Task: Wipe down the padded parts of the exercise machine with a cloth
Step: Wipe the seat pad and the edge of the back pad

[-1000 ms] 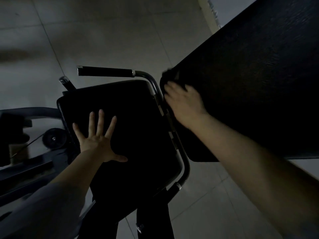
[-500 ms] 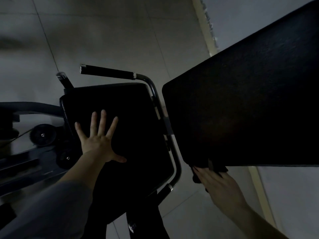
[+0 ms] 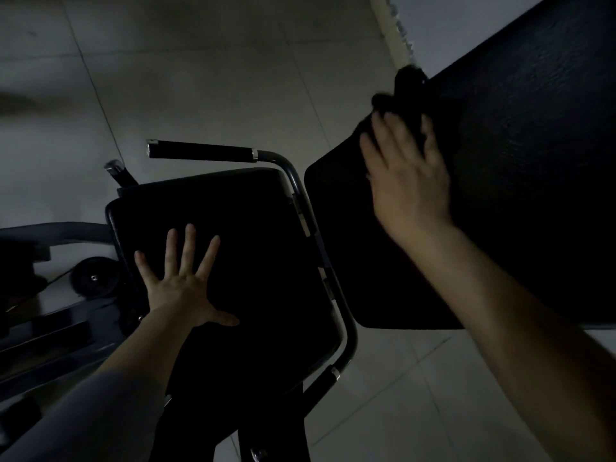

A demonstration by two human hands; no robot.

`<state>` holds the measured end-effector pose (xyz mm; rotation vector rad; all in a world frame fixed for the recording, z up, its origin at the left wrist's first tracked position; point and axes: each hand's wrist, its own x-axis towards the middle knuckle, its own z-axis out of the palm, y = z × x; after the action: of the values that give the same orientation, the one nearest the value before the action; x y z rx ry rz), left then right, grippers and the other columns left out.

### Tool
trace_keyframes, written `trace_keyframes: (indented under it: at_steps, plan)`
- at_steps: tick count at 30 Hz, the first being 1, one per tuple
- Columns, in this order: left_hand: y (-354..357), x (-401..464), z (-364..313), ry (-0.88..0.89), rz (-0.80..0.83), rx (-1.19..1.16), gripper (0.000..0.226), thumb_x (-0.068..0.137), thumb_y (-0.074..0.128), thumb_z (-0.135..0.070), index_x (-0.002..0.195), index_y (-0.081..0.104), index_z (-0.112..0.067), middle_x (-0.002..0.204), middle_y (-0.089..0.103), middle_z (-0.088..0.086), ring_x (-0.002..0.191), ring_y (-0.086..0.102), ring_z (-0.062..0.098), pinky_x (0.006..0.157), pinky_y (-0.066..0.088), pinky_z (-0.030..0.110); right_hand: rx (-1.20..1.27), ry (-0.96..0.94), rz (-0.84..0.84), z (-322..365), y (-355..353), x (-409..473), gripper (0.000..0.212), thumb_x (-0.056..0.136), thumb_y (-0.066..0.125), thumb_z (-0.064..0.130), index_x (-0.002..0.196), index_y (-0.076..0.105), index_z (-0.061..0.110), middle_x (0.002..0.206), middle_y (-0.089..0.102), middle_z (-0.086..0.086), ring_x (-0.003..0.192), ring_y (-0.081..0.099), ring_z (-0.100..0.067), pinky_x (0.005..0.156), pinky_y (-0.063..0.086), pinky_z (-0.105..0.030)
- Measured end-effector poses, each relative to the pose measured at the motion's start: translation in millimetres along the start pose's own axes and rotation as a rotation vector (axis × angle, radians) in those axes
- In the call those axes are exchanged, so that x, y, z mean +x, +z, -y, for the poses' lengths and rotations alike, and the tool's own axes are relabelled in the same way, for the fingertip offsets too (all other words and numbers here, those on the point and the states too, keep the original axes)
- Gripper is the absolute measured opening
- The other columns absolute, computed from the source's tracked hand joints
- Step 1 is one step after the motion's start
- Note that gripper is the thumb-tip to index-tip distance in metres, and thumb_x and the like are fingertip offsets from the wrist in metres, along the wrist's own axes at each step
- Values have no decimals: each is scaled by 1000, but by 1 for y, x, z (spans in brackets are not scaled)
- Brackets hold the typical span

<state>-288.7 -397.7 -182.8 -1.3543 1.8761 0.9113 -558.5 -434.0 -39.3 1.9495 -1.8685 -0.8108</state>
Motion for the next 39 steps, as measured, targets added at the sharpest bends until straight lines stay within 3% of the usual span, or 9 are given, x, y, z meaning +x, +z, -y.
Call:
trace_keyframes:
  at_steps: [7,15,19,22,27,30,32,35,39]
  plan:
    - [-1,1,3,12,7,-18,146,46,62,-86,132,-43,-33,139,-54,6,130,-45,32,106,-10,70,222,-56,257,16,37,-173,62,82,27,8,144,35,10,151,34,-6,129,46,-22,101,29,-40]
    - [6,5,3,2,-44,-14,149,42,62,-87,128,-47,-34,137,-56,5,129,-47,31,104,-12,70,103,11,12,-6,9,-47,59,88,52,17,143,35,10,152,32,-8,140,30,-21,115,-2,-41]
    - [10,6,3,13,-91,-53,148,40,65,-86,129,-43,-38,139,-53,1,131,-46,28,105,-13,68,92,136,-85,-29,-21,20,57,98,36,30,148,19,10,158,14,-8,146,7,-20,116,-8,-43]
    - [7,4,-1,-26,-102,-33,147,41,65,-86,129,-42,-38,142,-51,1,132,-45,28,106,-13,68,131,150,-139,-27,-13,-20,58,95,45,25,147,25,8,156,20,-10,145,15,-22,115,-5,-44]
    - [-11,-15,-18,-78,-78,0,134,60,69,-72,138,-33,-32,151,-36,10,140,-29,35,111,3,64,246,120,3,-25,12,-175,64,88,57,14,146,31,11,153,32,-5,136,37,-19,115,13,-40]
    - [-9,-35,-52,50,-173,-149,91,81,60,-56,151,8,-29,159,6,9,145,14,32,113,26,50,263,127,70,-40,16,-214,60,85,50,8,144,35,11,149,37,-3,132,39,-16,114,16,-38]
    - [-5,-58,-90,215,-294,-284,77,85,55,-52,149,19,-30,157,20,3,139,31,25,108,38,39,253,112,52,-50,12,-211,57,86,47,11,143,36,10,149,36,-3,133,41,-16,113,20,-41]
    - [-12,-94,-156,443,-351,-460,73,89,53,-48,150,15,-34,159,13,-5,142,26,18,110,35,30,242,127,-4,-52,0,-168,56,92,47,23,145,33,10,152,31,-3,137,36,-16,115,17,-44]
    - [-35,-119,-213,548,-277,-663,88,87,60,-47,151,1,-32,160,-8,-6,146,13,16,109,28,23,81,102,-78,-69,-39,-58,63,97,36,32,150,9,12,159,5,-4,147,2,-16,112,-18,-45]
